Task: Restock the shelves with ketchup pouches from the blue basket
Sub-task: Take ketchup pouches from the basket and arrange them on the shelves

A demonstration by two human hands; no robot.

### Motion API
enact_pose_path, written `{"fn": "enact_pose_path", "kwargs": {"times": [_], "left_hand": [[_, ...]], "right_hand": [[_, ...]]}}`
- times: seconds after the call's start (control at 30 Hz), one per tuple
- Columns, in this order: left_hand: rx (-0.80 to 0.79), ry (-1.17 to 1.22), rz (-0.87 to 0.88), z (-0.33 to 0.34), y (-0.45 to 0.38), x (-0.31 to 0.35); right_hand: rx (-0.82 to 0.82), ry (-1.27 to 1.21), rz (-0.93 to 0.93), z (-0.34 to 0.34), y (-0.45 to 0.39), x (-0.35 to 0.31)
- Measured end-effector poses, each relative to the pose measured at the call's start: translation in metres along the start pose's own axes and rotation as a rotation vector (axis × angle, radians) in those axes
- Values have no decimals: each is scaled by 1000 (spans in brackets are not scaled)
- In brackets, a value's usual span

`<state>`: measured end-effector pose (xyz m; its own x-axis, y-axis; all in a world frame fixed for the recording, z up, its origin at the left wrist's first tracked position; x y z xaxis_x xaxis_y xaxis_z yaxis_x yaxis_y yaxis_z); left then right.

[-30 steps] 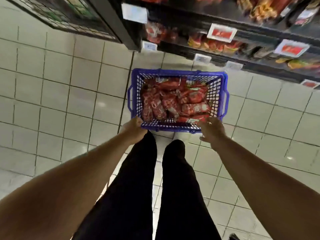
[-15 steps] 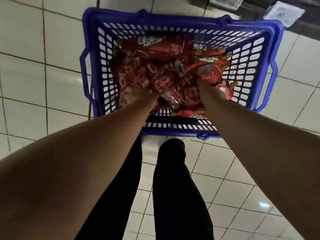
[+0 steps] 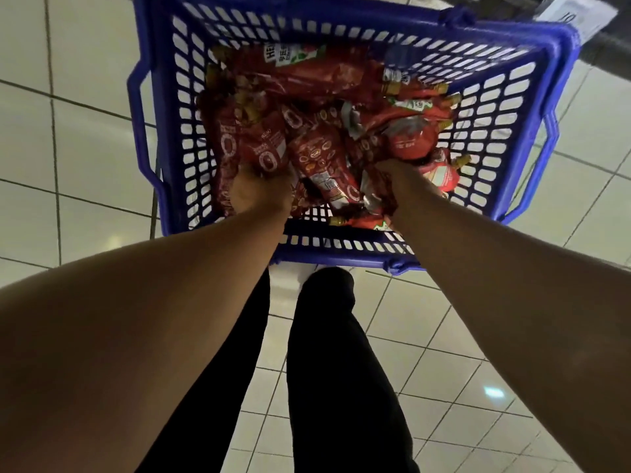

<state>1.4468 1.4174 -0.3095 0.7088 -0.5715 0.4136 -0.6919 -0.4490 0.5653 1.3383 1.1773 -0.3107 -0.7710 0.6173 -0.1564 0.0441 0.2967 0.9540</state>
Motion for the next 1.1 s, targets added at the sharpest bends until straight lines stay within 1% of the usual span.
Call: {"fn": "enact_pose_path", "kwargs": {"times": [0.07,0.17,0.23,0.33,0.43,0.53,0.6,0.63,0.77,0.83,0.87,0.9,0.97,1.03,1.1], "left_hand": [[-41,43,12,-2,6,4],[-162,66,37,-11,13,8],[-242,61,45,-29,18,14],[-463,164,41,-63,39,36],[-657,269,14,-109,80,75],[-799,364,-12,-159,133,128],[-872,408,-21,-193,170,169],[-896,415,-3,-211,191,192],[-914,450,171,-283,265,284],[-909,471,211,-317,298,318],[-908,483,215,-332,312,331],[-918,503,205,-346,328,344],[-931,545,117,-375,354,362],[-925,562,51,-403,374,375],[-939,589,28,-427,392,387]], "right_hand": [[-37,-65,-14,-7,11,1],[-187,-316,32,-17,40,6],[-256,-521,90,-25,68,5],[-389,-679,154,-32,117,5],[-563,-678,112,-37,182,-12],[-720,-673,70,-42,256,-44],[-783,-581,-3,-47,310,-71],[-765,-525,-63,-53,334,-85],[-670,-343,-289,-84,435,-144],[-606,-238,-415,-103,483,-169],[-603,-207,-471,-111,508,-180],[-616,-194,-522,-117,535,-189],[-657,-226,-564,-129,585,-201],[-699,-279,-556,-138,628,-207],[-796,-334,-532,-141,667,-212]]}}
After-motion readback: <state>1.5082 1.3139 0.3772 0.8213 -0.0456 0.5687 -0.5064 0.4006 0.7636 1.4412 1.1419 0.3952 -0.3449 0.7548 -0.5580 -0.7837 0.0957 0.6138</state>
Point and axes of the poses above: each hand's wrist, its own y-axis away from the middle knuckle, its own z-axis out of the palm, x = y × z, the point moved 9 cm from there along -y, towards the middle knuckle, and after that the axes turned 7 degrees about x, right-handed, at the moved point
